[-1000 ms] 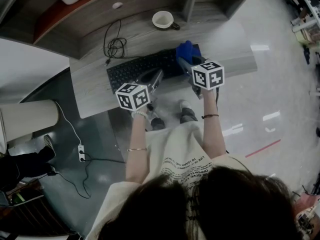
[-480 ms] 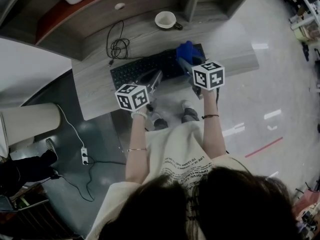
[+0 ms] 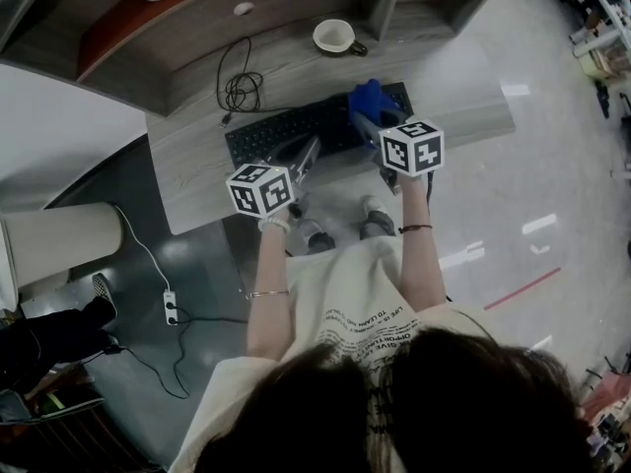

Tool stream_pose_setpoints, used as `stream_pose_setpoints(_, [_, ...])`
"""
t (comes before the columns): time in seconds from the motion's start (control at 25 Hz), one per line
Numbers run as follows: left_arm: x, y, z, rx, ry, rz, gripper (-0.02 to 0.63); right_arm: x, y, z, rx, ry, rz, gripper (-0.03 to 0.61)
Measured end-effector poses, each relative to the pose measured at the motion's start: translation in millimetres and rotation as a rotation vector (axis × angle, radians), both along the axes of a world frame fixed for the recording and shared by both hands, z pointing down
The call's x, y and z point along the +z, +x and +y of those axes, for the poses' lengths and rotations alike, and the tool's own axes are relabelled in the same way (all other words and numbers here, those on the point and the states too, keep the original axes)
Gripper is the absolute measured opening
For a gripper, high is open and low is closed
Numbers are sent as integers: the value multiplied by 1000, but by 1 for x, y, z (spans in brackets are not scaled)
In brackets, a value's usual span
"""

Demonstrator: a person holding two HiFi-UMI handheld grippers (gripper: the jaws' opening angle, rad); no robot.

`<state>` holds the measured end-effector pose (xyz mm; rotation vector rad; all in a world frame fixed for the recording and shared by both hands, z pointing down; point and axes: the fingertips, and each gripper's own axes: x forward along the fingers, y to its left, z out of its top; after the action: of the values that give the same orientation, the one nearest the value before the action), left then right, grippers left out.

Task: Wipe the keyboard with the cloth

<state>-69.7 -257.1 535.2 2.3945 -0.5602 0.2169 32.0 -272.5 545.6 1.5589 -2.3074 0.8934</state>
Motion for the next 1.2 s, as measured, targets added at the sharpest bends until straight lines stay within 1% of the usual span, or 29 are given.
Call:
stream_pose_setpoints(0.44, [-3,-24,3,-5,13,1,-3,-1,-23,5,2,9,-1,59])
stream_pose_setpoints(0.68, [-3,-36,6,-12,18,-1,-3,0,-38,6,-16,9,6,59])
stream_pose_setpoints(1.2, [-1,-62,10,-34,21,-5,-3,-3,-63,4,-24,29,-28,59])
